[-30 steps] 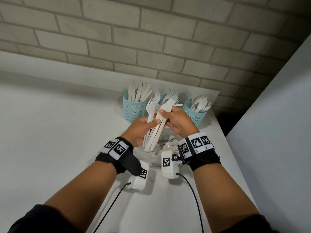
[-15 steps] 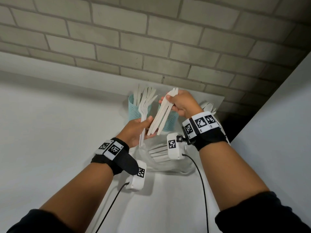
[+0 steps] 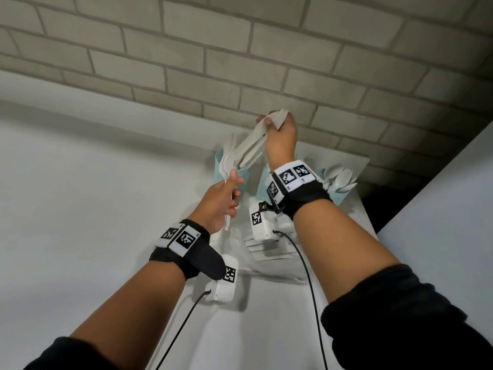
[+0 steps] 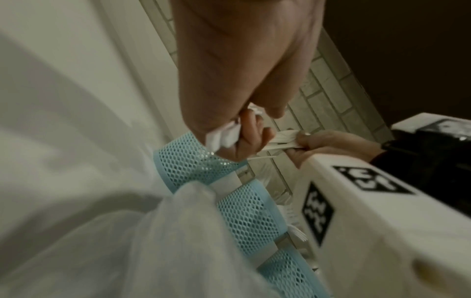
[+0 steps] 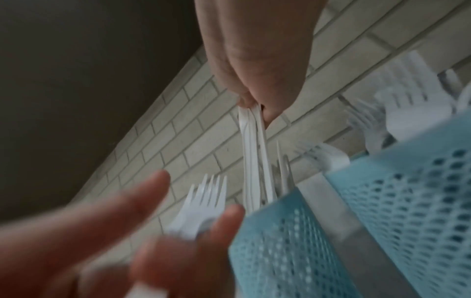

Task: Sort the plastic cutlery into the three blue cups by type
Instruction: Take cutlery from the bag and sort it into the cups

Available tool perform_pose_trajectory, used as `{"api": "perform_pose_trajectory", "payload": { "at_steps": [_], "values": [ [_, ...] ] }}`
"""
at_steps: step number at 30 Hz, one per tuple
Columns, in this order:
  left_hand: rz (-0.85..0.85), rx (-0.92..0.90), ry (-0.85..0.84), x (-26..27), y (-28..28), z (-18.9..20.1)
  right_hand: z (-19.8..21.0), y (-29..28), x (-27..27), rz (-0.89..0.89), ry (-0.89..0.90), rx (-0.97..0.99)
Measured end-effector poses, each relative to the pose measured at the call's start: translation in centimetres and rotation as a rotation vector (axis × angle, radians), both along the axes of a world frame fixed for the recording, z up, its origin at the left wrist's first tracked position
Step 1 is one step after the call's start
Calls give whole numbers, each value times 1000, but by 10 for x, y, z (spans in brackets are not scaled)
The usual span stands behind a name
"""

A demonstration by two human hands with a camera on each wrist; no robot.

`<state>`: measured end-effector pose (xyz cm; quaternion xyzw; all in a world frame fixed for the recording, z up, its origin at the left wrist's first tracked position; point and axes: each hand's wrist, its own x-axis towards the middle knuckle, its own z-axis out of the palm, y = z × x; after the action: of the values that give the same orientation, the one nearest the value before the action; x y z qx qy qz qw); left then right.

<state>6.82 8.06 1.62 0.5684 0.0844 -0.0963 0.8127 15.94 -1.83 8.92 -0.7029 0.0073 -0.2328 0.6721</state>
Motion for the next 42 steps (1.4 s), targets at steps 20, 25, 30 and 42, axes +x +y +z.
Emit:
{"api": "perform_pose_trajectory", "payload": {
  "at_steps": [20, 25, 30, 42],
  "values": [
    [-203, -137, -34, -5, -4, -4, -30, -38, -40, 107, -17, -251],
    [-314, -54, -42, -12, -21, 2, -43, -73, -57, 94, 105, -174],
    [-399, 56, -64, -20, -40, 3, -45, -91, -75, 466, 382, -42],
    [-205, 132, -89, -12, -41, 5, -19, -107, -63, 49, 262, -67]
  ]
}}
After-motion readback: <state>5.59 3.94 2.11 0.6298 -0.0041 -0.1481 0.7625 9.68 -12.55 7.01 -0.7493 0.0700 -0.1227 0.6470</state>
